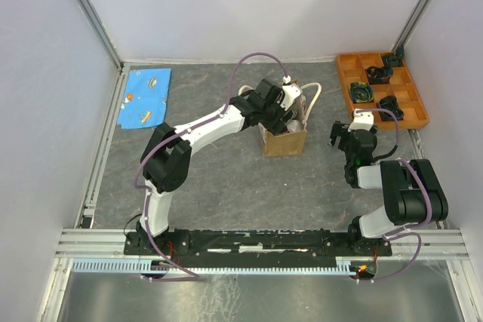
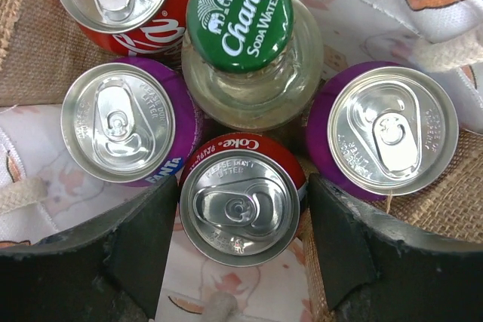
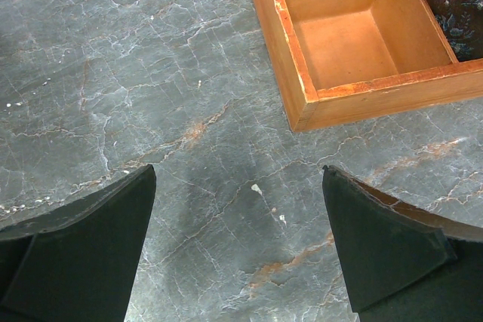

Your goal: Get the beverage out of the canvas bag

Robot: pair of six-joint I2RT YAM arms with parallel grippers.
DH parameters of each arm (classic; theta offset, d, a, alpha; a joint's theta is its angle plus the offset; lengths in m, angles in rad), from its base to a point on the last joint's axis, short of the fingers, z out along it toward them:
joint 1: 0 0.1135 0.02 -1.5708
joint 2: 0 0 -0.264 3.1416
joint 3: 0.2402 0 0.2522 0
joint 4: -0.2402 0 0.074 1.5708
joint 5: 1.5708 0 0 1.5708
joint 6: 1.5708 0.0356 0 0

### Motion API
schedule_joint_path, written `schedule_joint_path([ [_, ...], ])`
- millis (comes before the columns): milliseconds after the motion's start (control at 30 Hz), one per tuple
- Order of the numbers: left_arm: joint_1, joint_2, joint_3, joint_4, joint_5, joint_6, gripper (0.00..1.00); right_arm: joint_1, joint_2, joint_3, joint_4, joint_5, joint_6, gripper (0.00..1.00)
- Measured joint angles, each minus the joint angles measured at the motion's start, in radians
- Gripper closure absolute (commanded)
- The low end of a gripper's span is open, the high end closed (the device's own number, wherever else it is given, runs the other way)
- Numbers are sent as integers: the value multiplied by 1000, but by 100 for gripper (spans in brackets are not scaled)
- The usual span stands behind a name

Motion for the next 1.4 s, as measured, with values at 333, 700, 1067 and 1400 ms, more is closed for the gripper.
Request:
schedule_joint_path([
  [333, 4, 13, 15, -14, 11, -1, 71, 0, 0, 0, 0, 0, 0, 1],
  [700, 7, 17, 45, -64, 27, 2, 97, 0, 0, 0, 0, 0, 0, 1],
  [1067, 14, 63, 383, -319, 53, 45, 97, 0, 0, 0, 0, 0, 0, 1],
  [1400, 16, 61, 506, -360, 44, 53, 97, 0, 0, 0, 0, 0, 0, 1],
])
